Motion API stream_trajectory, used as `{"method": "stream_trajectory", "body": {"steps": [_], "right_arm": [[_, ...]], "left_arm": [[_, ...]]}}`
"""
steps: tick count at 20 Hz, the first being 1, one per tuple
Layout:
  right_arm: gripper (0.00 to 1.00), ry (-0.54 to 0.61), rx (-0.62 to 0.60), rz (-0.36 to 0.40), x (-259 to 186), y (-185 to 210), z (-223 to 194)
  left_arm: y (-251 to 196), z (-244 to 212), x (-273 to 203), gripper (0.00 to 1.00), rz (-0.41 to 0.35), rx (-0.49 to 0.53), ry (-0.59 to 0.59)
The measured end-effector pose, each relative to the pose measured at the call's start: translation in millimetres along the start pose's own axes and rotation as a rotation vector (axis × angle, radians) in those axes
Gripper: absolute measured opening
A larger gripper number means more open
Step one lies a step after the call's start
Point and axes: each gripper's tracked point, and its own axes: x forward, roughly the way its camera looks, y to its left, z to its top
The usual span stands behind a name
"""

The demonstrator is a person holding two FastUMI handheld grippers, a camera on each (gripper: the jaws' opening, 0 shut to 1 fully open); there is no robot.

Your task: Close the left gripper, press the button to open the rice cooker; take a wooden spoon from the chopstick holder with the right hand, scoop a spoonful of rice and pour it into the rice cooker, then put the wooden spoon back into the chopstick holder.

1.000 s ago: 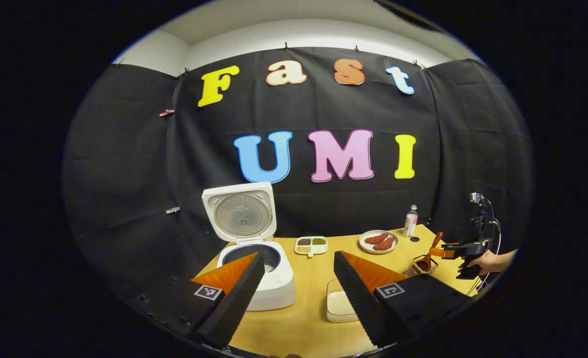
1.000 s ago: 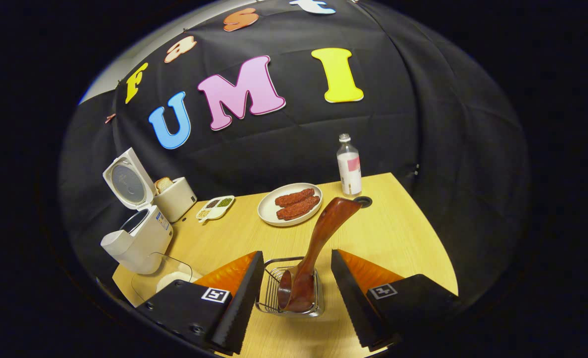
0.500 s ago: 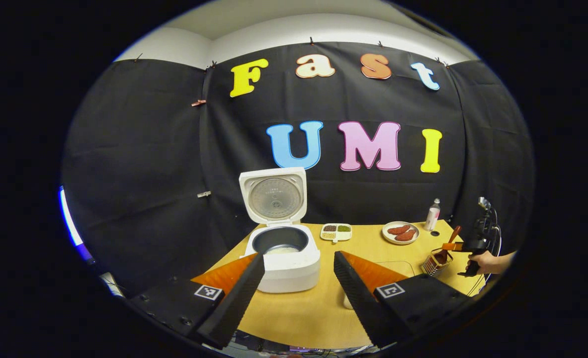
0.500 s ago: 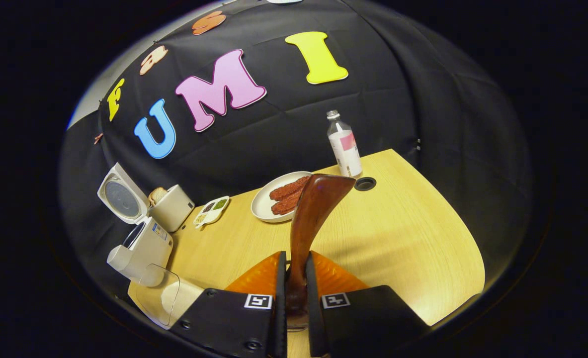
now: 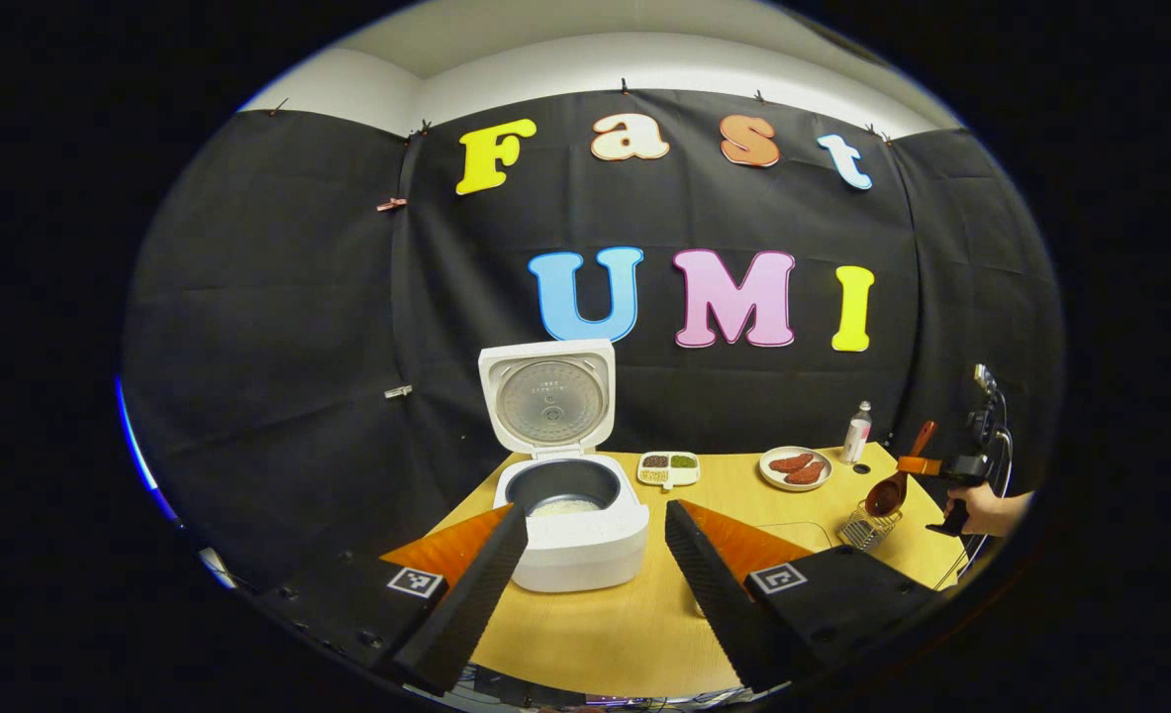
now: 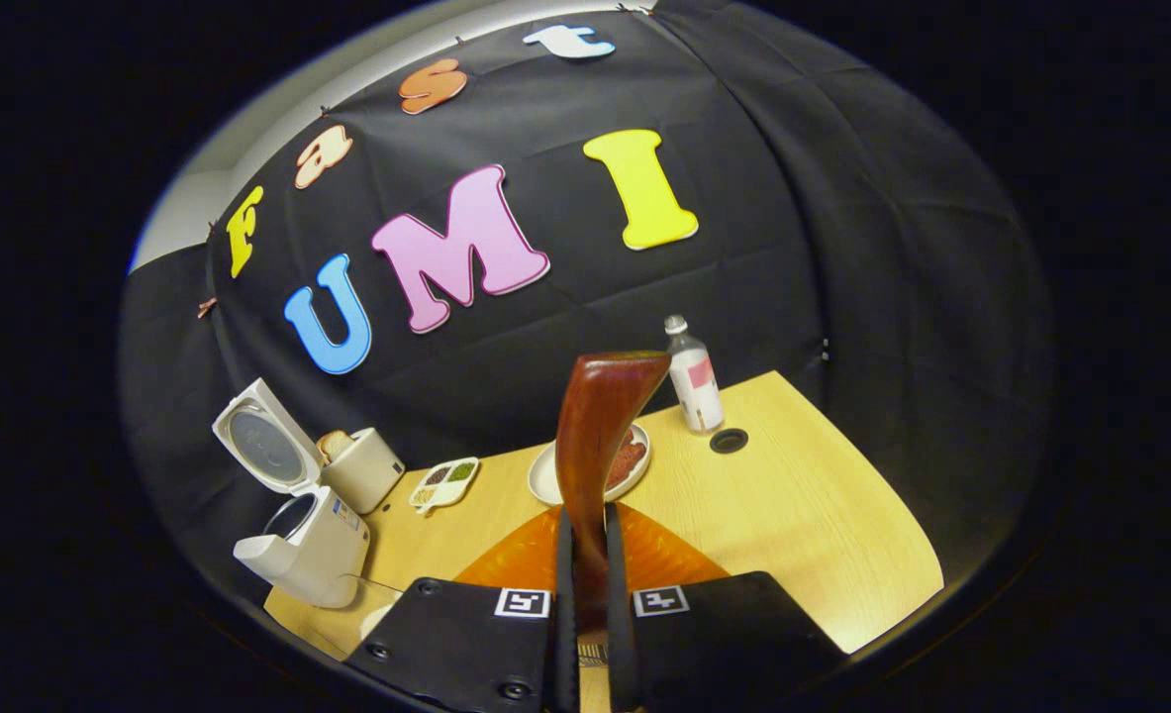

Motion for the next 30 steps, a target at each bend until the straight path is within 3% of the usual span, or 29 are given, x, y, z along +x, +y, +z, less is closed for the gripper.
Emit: {"method": "stream_trajectory", "body": {"steps": [7,13,16,21,23,30], "right_arm": [[0.16,-0.099,-0.074,0.016,-63,98,40],[0.16,-0.062,-0.231,0.010,-69,187,-25],[0.16,-0.018,-0.374,-0.007,-51,214,-73],[0.16,0.116,-0.653,-0.027,-20,219,-148],[0.16,0.152,-0.739,-0.070,-12,206,-163],[0.16,0.236,-0.664,-0.147,9,199,-203]], "left_arm": [[24,3,34,0.96,-0.165,-0.014,-0.040],[49,4,49,0.96,-0.276,0.008,-0.073],[67,-1,51,0.96,-0.300,0.003,-0.065],[93,-10,58,0.98,-0.303,-0.007,-0.045],[102,-14,65,0.98,-0.298,-0.008,-0.034],[120,-19,87,0.98,-0.305,-0.023,-0.017]]}}
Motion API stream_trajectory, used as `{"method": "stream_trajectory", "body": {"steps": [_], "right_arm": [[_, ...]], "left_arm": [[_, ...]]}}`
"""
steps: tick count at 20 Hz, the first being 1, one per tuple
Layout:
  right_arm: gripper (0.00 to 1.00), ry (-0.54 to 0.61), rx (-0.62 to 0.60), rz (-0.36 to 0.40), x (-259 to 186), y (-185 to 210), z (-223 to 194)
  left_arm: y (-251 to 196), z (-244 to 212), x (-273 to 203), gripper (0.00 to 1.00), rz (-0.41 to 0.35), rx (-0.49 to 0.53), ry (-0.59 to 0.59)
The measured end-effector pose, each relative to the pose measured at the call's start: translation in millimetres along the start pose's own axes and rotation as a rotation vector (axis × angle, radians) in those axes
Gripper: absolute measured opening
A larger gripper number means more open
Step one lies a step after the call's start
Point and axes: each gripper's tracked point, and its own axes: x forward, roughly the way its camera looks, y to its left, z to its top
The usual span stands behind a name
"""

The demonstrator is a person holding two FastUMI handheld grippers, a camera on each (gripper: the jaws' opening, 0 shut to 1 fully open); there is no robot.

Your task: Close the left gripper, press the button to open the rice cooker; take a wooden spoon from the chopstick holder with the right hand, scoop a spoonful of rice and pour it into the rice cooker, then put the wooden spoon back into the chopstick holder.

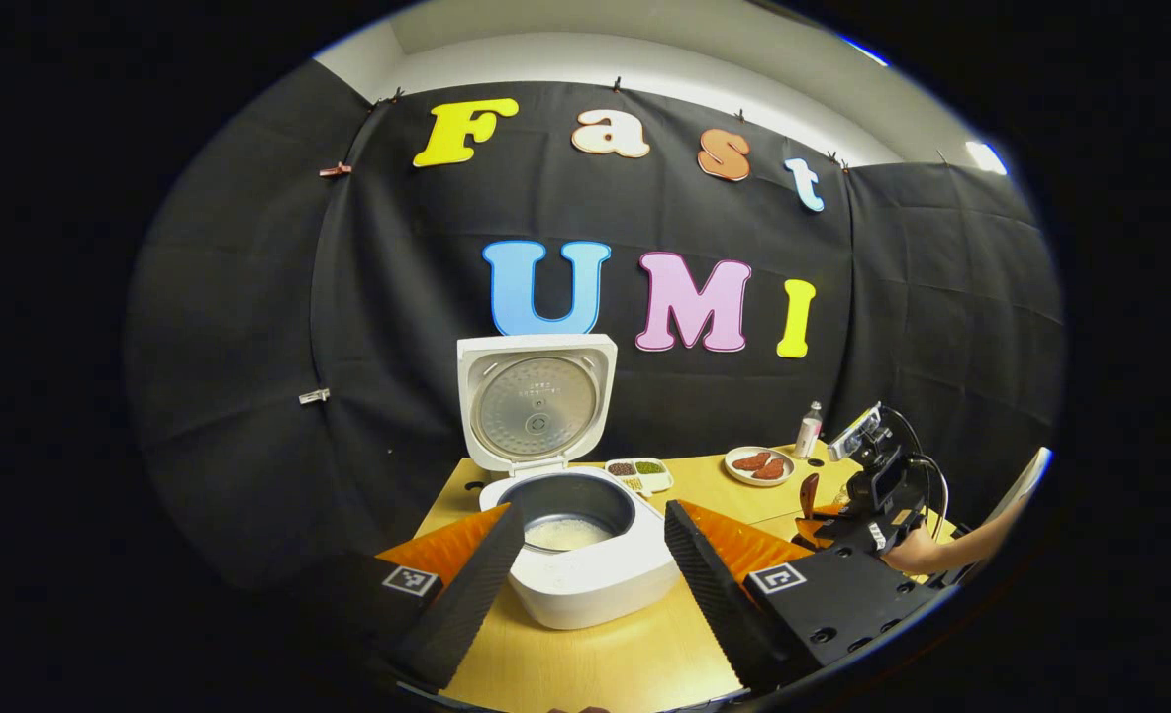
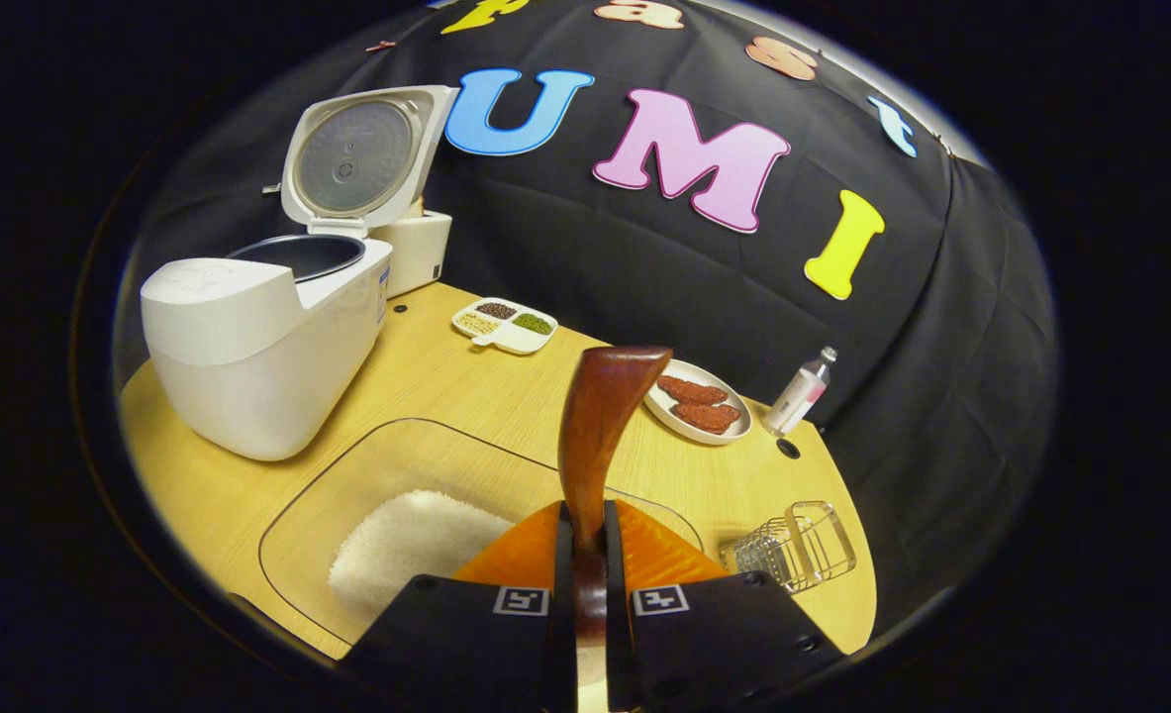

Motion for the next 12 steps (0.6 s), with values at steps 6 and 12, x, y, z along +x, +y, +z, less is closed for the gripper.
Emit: {"method": "stream_trajectory", "body": {"steps": [6,12], "right_arm": [[0.16,0.063,0.418,0.061,-4,45,-6],[0.16,0.086,0.898,0.048,-10,27,-14]], "left_arm": [[12,-7,8,0.98,0.004,-0.024,0.013],[23,-7,0,0.98,0.025,-0.031,0.001]]}}
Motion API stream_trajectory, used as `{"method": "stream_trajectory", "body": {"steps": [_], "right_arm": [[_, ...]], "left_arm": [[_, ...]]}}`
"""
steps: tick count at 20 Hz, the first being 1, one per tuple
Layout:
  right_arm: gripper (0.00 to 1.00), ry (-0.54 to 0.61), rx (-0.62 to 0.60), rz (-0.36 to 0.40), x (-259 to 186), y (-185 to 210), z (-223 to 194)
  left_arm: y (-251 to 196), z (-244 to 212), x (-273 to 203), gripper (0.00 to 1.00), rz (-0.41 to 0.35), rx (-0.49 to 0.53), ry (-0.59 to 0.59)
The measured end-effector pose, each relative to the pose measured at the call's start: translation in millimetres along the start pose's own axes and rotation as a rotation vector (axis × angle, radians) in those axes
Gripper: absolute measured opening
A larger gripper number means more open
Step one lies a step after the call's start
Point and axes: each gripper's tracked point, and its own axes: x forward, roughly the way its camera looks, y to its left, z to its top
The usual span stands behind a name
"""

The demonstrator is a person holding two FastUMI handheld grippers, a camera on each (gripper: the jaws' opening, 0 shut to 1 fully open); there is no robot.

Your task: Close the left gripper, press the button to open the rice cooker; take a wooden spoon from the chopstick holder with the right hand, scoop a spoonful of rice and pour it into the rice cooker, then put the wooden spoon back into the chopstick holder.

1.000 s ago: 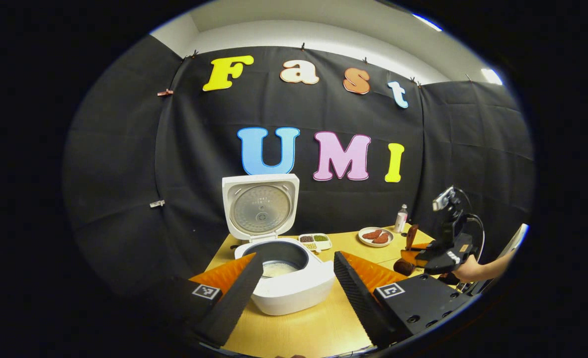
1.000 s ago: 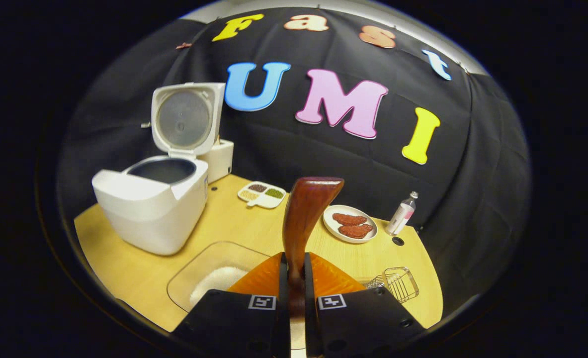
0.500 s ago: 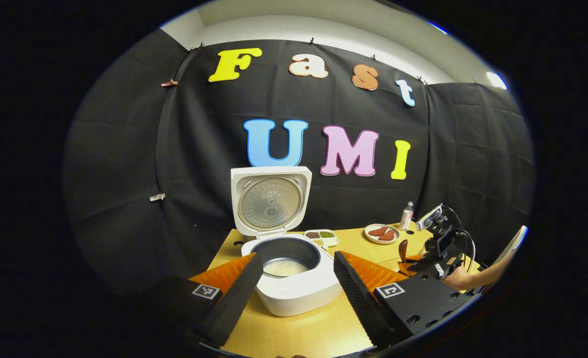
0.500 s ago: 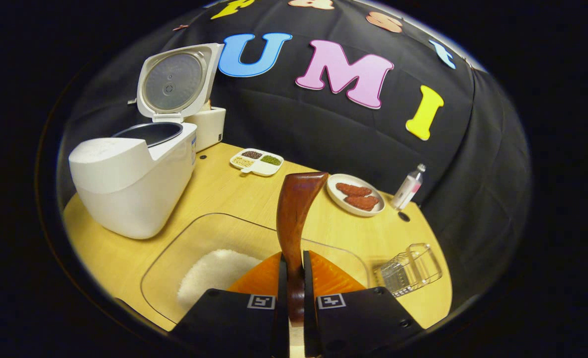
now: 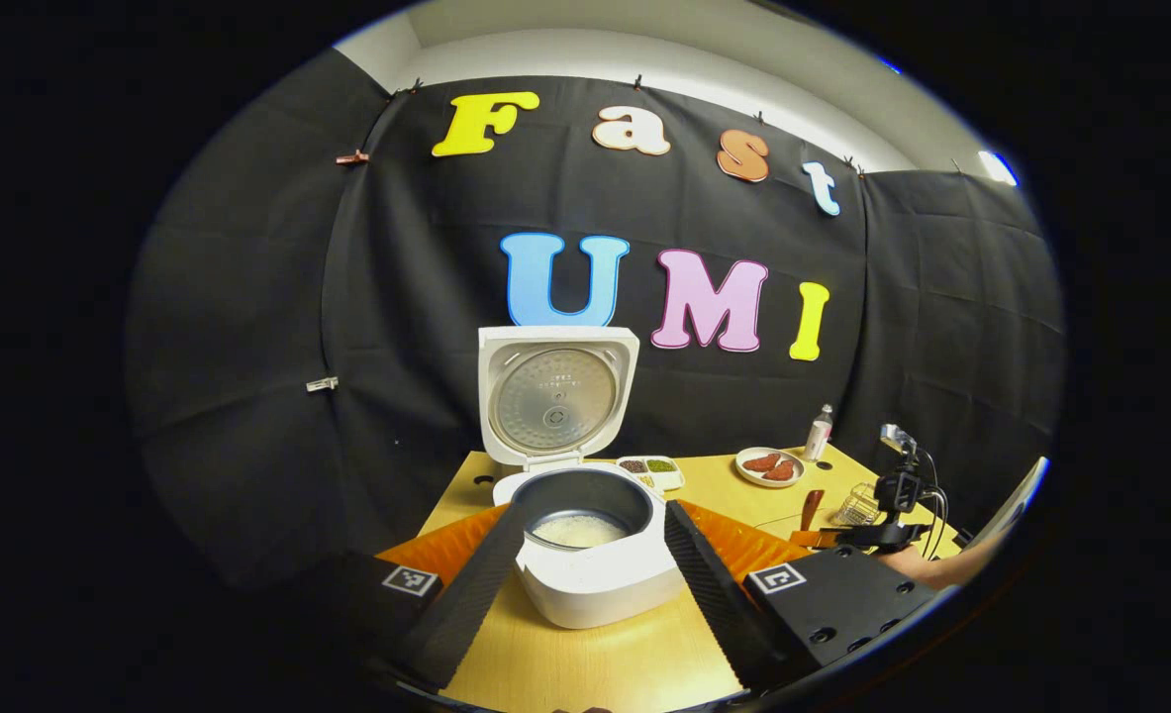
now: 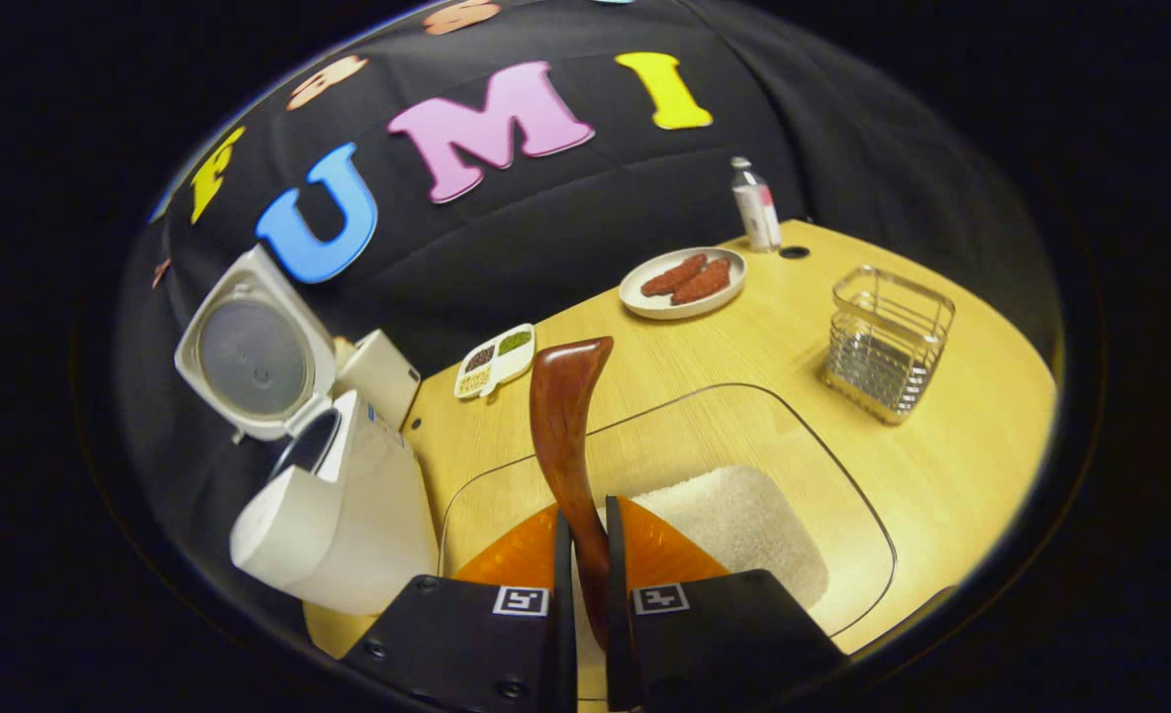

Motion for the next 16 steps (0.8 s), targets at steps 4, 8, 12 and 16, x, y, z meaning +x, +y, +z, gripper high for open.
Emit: {"method": "stream_trajectory", "body": {"steps": [4,8,12,16], "right_arm": [[0.16,-0.011,0.249,0.049,-10,-8,11],[0.16,-0.064,0.341,0.117,-24,-8,35],[0.16,-0.113,0.415,0.185,-45,-5,60],[0.16,-0.139,0.466,0.245,-69,7,85]], "left_arm": [[1,1,-7,0.96,0.010,0.000,-0.005],[-3,3,-16,0.96,0.013,0.007,-0.014],[-11,6,-23,0.96,0.008,0.010,-0.024],[-17,6,-31,0.96,0.005,0.008,-0.031]]}}
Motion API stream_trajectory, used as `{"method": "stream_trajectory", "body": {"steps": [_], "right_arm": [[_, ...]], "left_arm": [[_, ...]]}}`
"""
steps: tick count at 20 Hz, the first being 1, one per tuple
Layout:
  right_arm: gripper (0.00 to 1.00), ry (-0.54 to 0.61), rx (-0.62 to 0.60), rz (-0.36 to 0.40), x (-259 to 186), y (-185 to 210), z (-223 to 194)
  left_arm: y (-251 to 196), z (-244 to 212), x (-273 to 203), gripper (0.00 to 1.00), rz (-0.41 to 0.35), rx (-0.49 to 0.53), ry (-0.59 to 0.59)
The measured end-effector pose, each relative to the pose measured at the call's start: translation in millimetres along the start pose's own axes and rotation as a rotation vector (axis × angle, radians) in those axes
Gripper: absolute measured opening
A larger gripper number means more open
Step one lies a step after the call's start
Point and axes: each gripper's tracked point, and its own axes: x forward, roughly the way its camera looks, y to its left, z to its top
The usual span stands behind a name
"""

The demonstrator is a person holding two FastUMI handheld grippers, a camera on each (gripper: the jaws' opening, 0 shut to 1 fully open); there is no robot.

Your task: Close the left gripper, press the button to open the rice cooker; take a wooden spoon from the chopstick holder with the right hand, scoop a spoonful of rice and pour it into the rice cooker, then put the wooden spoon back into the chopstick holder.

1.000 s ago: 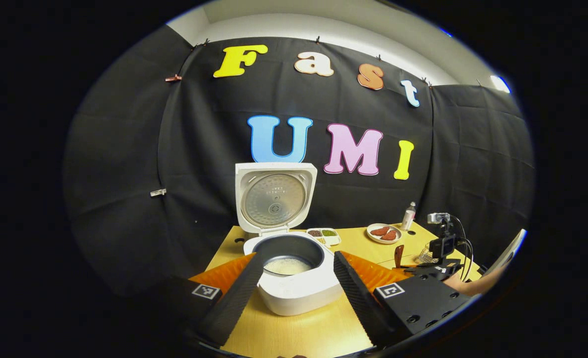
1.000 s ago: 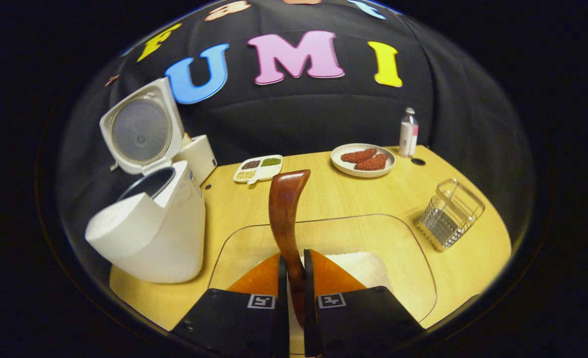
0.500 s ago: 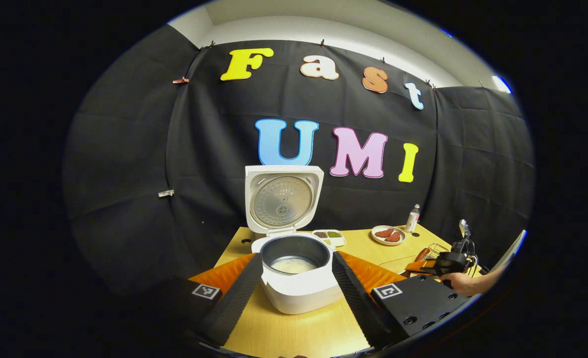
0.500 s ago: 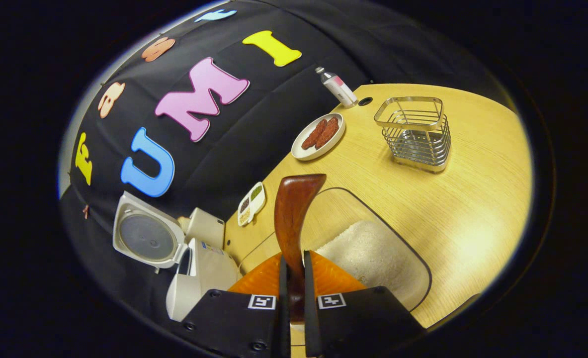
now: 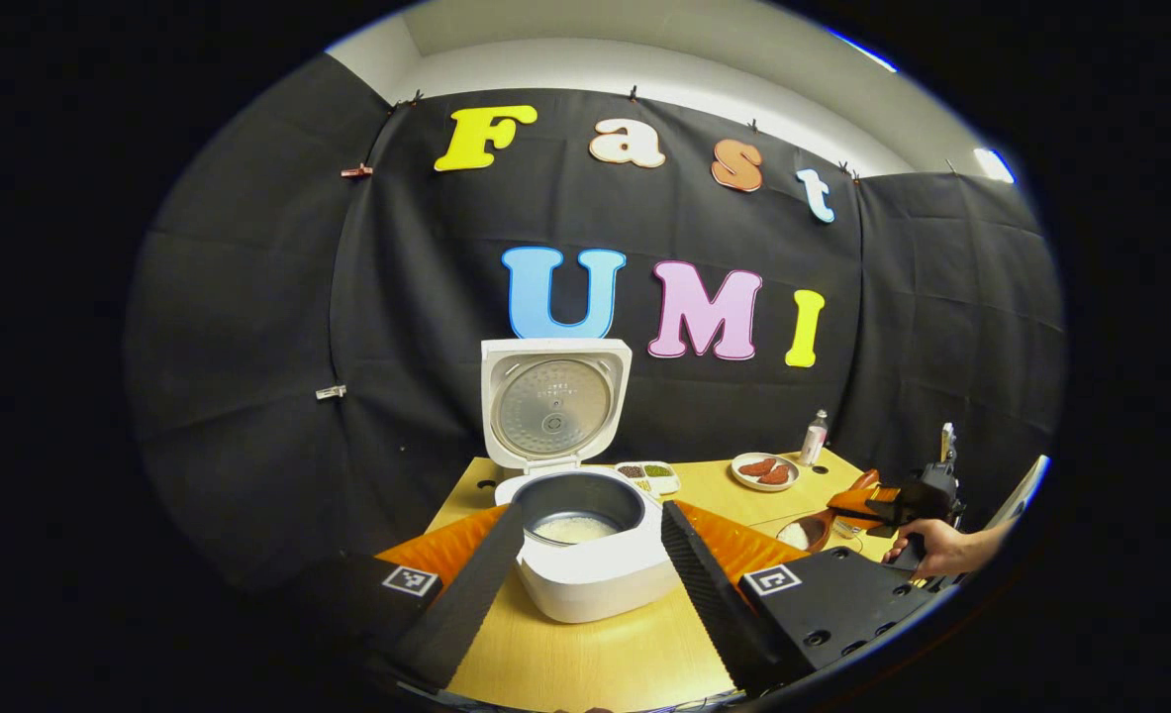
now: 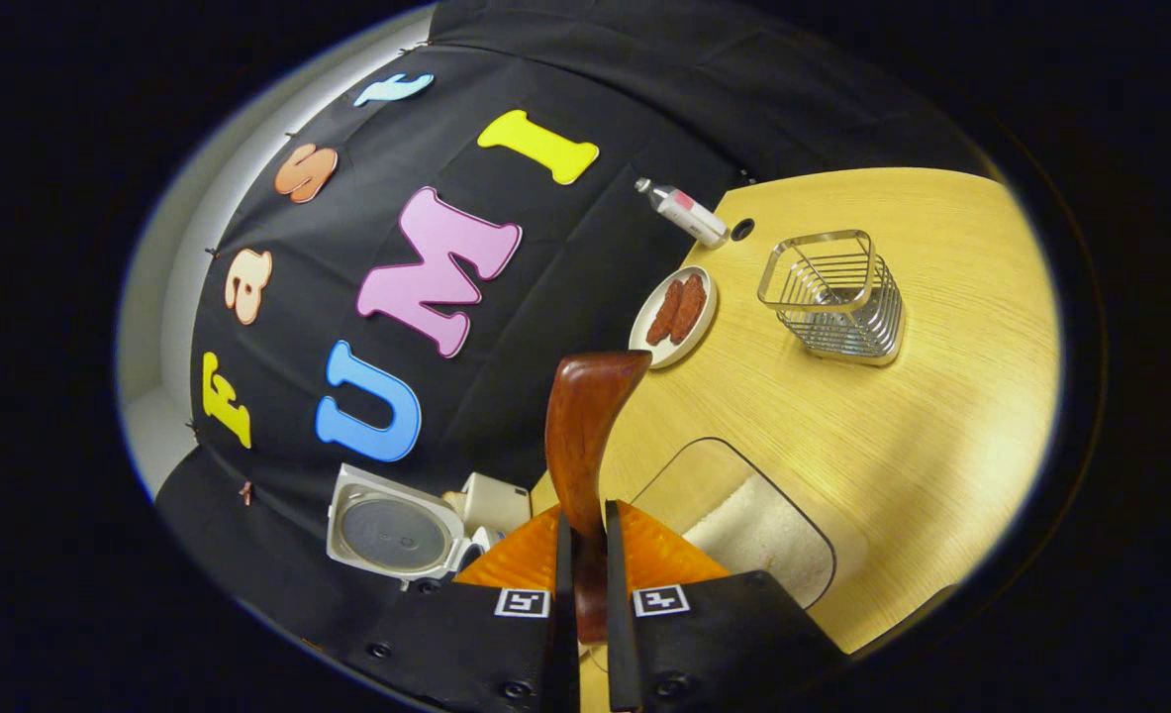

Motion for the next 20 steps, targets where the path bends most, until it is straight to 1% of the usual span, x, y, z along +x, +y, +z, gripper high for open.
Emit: {"method": "stream_trajectory", "body": {"steps": [5,9,13,15,20], "right_arm": [[0.16,0.015,0.027,0.077,-8,44,9],[0.16,0.051,0.044,0.153,-7,93,1],[0.16,0.094,0.060,0.221,7,145,-19],[0.16,0.115,0.066,0.247,16,171,-36],[0.16,0.154,0.058,0.281,41,215,-76]], "left_arm": [[-2,-3,-6,0.96,0.001,-0.003,0.005],[-2,-3,-9,0.96,0.000,-0.004,-0.001],[5,-9,-12,0.96,0.004,-0.019,0.006],[8,-13,-14,0.96,0.007,-0.028,0.009],[21,-17,-16,0.96,0.020,-0.060,0.020]]}}
